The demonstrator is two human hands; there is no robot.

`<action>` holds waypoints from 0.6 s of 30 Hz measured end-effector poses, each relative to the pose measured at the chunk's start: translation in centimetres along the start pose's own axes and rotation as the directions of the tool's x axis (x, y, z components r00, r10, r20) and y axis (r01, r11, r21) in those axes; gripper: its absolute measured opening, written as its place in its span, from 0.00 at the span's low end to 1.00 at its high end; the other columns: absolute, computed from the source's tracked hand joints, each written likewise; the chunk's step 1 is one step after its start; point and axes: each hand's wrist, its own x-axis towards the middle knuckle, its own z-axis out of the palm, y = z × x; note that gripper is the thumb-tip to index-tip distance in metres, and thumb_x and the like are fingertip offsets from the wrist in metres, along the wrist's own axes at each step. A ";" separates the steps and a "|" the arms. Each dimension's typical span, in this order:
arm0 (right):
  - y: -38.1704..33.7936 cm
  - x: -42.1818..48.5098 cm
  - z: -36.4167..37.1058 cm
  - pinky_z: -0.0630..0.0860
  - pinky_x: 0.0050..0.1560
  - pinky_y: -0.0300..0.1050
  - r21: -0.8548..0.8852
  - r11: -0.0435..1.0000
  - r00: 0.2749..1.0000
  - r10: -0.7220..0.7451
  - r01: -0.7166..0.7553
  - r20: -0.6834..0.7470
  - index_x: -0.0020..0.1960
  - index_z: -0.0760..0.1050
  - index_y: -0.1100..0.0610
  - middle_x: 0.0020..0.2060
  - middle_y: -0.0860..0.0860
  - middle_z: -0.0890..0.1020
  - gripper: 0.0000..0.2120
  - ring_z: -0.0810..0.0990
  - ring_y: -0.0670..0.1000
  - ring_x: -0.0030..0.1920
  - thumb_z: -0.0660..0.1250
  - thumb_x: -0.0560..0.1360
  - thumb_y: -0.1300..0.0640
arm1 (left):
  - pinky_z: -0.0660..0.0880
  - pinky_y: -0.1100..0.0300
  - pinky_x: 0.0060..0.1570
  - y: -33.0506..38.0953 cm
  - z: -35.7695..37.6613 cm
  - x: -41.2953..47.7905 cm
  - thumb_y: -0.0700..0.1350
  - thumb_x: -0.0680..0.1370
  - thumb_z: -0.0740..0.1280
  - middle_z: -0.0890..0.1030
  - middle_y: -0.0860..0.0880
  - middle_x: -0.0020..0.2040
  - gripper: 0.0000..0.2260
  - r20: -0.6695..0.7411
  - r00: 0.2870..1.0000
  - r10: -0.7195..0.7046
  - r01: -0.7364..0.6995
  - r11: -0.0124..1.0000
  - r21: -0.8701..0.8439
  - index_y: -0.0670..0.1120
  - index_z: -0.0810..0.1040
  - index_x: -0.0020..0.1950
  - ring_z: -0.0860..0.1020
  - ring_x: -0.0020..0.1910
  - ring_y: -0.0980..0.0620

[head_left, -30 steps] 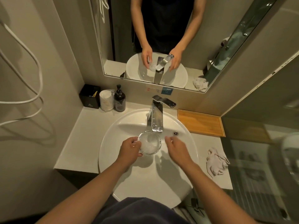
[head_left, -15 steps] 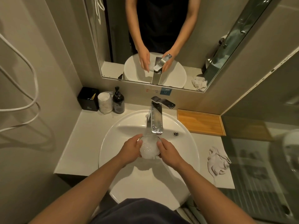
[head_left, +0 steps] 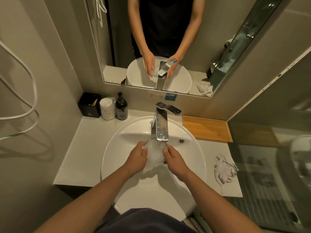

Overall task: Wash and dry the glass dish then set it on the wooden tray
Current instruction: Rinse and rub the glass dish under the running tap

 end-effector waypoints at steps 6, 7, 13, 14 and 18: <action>-0.4 0.2 0.0 0.79 0.43 0.48 -0.013 0.999 1.000 -0.030 0.030 -0.005 0.68 0.74 0.55 0.48 0.52 0.81 0.15 0.78 0.48 0.39 0.53 0.87 0.54 | 0.83 0.52 0.45 0.0 0.1 0.2 0.46 0.85 0.56 0.80 0.41 0.55 0.11 0.060 0.993 -0.099 0.106 0.985 -0.139 0.46 0.67 0.67 0.82 0.45 0.47; -0.6 0.3 -0.2 0.79 0.42 0.46 -0.016 0.999 0.999 -0.037 0.037 0.004 0.67 0.74 0.53 0.47 0.50 0.81 0.14 0.77 0.47 0.39 0.53 0.87 0.54 | 0.83 0.54 0.43 0.2 -0.2 0.5 0.47 0.85 0.56 0.80 0.42 0.56 0.13 0.073 0.995 -0.070 0.078 0.990 -0.115 0.47 0.67 0.69 0.82 0.48 0.47; 0.3 0.0 0.5 0.79 0.47 0.39 0.061 0.998 1.000 0.002 -0.003 0.001 0.72 0.72 0.53 0.60 0.50 0.82 0.17 0.82 0.48 0.53 0.53 0.87 0.51 | 0.81 0.40 0.55 -0.3 0.1 0.4 0.49 0.85 0.56 0.82 0.43 0.54 0.10 0.044 0.996 -0.082 0.087 0.989 -0.121 0.49 0.71 0.63 0.82 0.54 0.43; 0.4 0.0 0.6 0.81 0.47 0.42 0.073 0.997 1.000 0.020 -0.020 0.004 0.71 0.71 0.54 0.60 0.53 0.82 0.17 0.83 0.50 0.52 0.53 0.87 0.51 | 0.82 0.41 0.53 -0.4 0.3 0.2 0.48 0.85 0.56 0.81 0.42 0.54 0.09 0.054 0.992 -0.111 0.118 0.981 -0.153 0.48 0.71 0.62 0.83 0.54 0.42; 0.2 0.3 0.4 0.80 0.41 0.43 0.021 1.000 1.000 -0.009 0.009 0.015 0.72 0.71 0.54 0.56 0.53 0.81 0.17 0.81 0.47 0.45 0.53 0.87 0.51 | 0.82 0.44 0.53 -0.5 -0.1 0.6 0.49 0.85 0.56 0.82 0.41 0.55 0.11 0.084 0.992 -0.092 0.100 0.990 -0.097 0.46 0.71 0.64 0.82 0.49 0.44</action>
